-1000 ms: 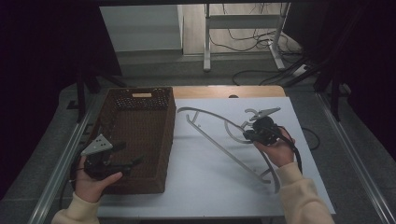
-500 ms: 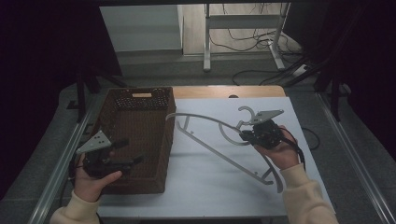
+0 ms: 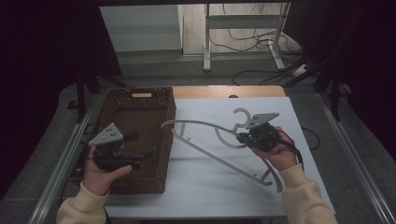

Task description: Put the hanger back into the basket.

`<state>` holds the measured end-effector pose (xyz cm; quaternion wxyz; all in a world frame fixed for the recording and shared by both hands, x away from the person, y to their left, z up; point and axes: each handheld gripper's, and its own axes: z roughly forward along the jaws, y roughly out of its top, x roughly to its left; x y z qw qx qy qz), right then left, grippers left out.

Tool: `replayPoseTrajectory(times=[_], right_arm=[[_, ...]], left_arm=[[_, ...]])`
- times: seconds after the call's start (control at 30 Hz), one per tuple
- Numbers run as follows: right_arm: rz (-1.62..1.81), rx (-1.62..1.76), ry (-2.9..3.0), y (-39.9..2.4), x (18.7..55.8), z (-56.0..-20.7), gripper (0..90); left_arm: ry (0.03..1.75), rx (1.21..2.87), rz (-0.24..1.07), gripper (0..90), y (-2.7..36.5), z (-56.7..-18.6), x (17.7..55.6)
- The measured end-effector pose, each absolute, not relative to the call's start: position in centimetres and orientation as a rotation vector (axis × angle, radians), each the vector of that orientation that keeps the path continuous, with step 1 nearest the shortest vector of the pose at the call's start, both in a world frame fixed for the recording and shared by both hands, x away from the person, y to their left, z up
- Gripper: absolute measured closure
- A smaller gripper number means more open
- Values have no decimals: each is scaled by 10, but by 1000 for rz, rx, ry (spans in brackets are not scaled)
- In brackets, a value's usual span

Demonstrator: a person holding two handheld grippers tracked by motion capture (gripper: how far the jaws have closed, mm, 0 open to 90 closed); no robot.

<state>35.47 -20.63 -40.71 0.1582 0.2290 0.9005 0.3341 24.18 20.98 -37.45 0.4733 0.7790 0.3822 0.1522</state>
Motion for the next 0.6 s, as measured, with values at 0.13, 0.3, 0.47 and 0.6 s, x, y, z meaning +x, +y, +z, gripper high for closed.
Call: replayPoseTrajectory(times=[0.13, 0.3, 0.47, 0.6], right_arm=[[953, 641, 2584, -205, 354, -409, 818], [972, 613, 2600, -203, 350, -407, 817], [977, 586, 2609, -199, 345, -406, 817], [972, 576, 2607, -200, 346, -406, 818]], left_arm=[[918, 1926, 374, 178, 201, -368, 250], [899, 1942, 374, 178, 193, -362, 256], [896, 1954, 357, 178, 188, -364, 261], [897, 1972, 339, 179, 186, -368, 261]])
